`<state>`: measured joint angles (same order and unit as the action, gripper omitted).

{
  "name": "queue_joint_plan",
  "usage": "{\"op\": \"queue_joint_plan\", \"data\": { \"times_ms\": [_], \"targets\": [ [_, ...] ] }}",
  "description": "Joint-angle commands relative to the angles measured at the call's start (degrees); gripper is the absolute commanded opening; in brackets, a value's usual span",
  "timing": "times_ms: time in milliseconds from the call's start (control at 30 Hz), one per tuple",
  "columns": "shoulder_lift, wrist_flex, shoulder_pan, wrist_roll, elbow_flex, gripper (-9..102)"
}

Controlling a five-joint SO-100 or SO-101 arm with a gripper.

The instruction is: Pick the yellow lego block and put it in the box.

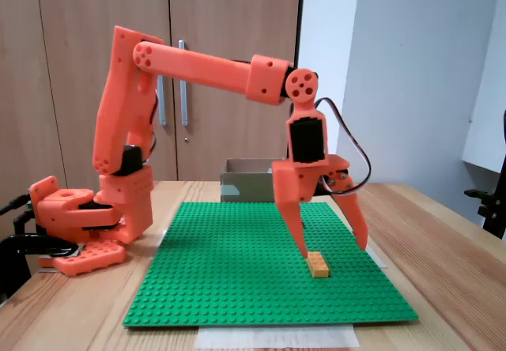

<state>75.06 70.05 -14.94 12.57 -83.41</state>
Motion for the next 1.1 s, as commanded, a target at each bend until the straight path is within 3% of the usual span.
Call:
{"op": "queue_joint_plan", "data": {
  "times_ms": [0,1067],
  "targets": [
    [0.1,-0.7,1.3,-0.1,1.7,35],
    [-7.0,-0.4,4.6,-2.9,3.2,31]
  ]
}}
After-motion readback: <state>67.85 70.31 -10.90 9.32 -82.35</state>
